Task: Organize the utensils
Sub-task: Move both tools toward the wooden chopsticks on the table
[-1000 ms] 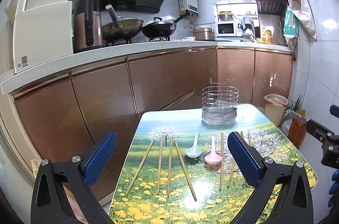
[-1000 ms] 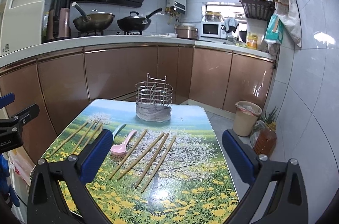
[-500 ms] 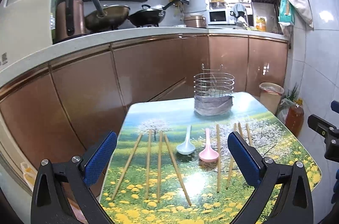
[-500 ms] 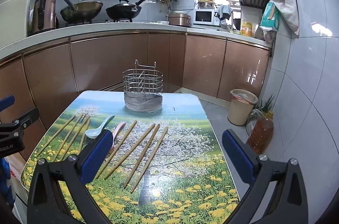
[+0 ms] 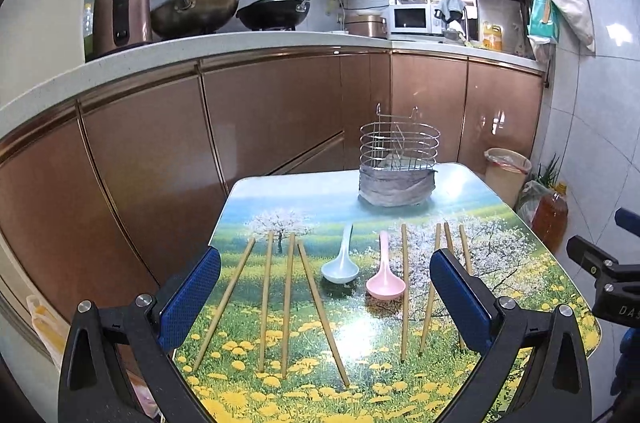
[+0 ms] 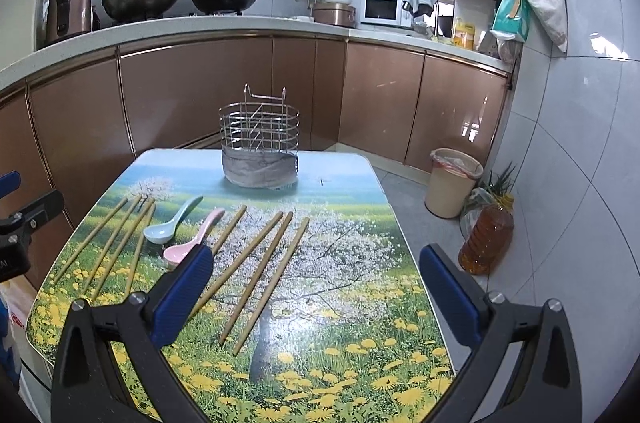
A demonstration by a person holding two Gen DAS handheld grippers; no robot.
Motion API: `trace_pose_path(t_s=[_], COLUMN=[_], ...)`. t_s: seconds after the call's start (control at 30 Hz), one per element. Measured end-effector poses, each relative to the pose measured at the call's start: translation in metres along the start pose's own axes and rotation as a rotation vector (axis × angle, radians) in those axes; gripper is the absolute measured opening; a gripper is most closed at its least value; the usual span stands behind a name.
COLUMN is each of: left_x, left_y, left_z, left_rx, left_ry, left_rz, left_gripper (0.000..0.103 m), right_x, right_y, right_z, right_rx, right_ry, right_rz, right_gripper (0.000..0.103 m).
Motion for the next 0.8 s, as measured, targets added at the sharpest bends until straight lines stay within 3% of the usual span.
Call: trace_pose_path(t_s=[0.4,0.8], left_x=[0.000,0.001], left_y=[-0.003,0.001], left_z=[-0.005,-0.009], left_rx=[0.068,0.090], left_ry=[-0.003,0.002], left_rz=[-0.008,-0.025], left_gripper=[0.103,0.103], right_x=[-0.006,-0.009], right_y=[0.000,0.007], right_z=[0.008,0.012], right_rx=[0.019,0.036], right_ry=[-0.019,-0.024], right_rz=[-0.011,0.002], right_gripper=[0.103,0.103])
Point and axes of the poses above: each gripper's, at about its wrist camera, not at the fingertips, and z roughly the way its jaws point, y to its right, x to its top, the point moved 3 cm from there along z, roughly the way its jaws point, and after that the axes turned 8 degrees about z, right-handed, at the moved point
